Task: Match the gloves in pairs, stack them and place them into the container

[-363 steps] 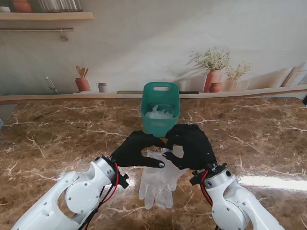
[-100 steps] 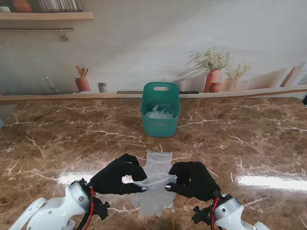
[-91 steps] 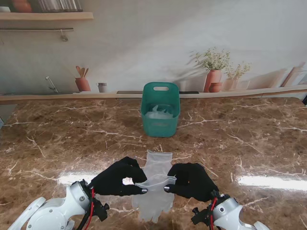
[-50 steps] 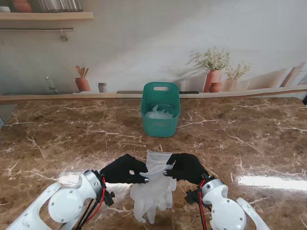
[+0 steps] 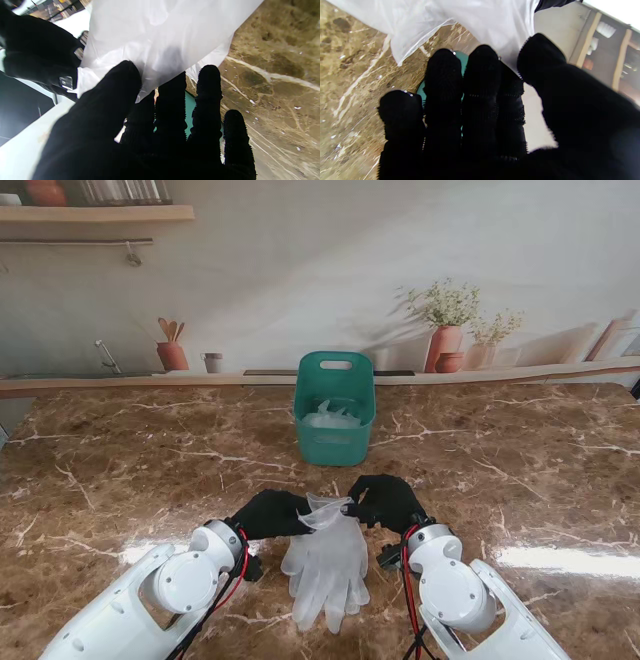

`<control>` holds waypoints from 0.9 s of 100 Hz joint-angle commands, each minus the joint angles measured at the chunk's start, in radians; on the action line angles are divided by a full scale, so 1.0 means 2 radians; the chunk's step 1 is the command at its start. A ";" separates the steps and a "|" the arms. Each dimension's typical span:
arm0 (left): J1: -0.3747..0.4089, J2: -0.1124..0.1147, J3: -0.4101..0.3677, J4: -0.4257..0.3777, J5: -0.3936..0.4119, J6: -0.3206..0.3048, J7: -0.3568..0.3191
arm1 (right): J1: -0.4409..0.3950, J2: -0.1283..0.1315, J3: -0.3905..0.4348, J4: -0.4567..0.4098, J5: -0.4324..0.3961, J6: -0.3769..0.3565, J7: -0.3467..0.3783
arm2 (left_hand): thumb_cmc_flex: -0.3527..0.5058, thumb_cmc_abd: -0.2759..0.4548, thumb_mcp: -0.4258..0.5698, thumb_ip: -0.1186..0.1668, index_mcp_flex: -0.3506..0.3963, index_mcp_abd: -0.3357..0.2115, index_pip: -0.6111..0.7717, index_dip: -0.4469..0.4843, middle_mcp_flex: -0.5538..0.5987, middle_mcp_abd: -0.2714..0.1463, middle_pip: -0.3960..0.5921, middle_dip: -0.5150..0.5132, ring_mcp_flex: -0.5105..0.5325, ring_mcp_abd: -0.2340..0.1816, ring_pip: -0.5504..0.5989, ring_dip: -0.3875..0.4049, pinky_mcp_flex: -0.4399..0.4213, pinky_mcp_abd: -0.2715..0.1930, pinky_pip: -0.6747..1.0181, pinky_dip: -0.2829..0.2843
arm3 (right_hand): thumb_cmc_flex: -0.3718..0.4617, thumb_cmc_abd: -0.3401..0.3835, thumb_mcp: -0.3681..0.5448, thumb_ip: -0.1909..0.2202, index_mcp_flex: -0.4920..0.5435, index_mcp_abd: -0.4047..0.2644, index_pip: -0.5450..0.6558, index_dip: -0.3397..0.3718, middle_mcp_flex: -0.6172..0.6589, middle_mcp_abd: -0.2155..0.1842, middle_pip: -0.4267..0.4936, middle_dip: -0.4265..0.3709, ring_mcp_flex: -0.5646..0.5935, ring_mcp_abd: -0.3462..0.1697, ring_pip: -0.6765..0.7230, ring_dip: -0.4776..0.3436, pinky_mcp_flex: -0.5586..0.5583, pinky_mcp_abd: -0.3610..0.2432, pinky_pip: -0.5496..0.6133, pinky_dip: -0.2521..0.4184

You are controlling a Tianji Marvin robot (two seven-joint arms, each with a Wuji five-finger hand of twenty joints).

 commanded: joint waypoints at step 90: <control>0.032 -0.008 -0.022 -0.017 0.090 0.052 0.059 | 0.084 0.012 -0.064 0.083 -0.252 0.104 -0.033 | -0.114 0.019 0.009 0.022 -0.158 0.071 -0.300 -0.056 -0.423 0.030 -0.098 -0.083 -0.261 -0.035 -0.156 -0.152 -0.032 -0.051 -0.154 -0.130 | -0.099 0.047 -0.027 0.073 -0.173 0.071 -0.313 0.015 -0.360 0.015 -0.183 -0.092 -0.298 -0.020 -0.246 -0.092 -0.244 -0.039 -0.226 -0.006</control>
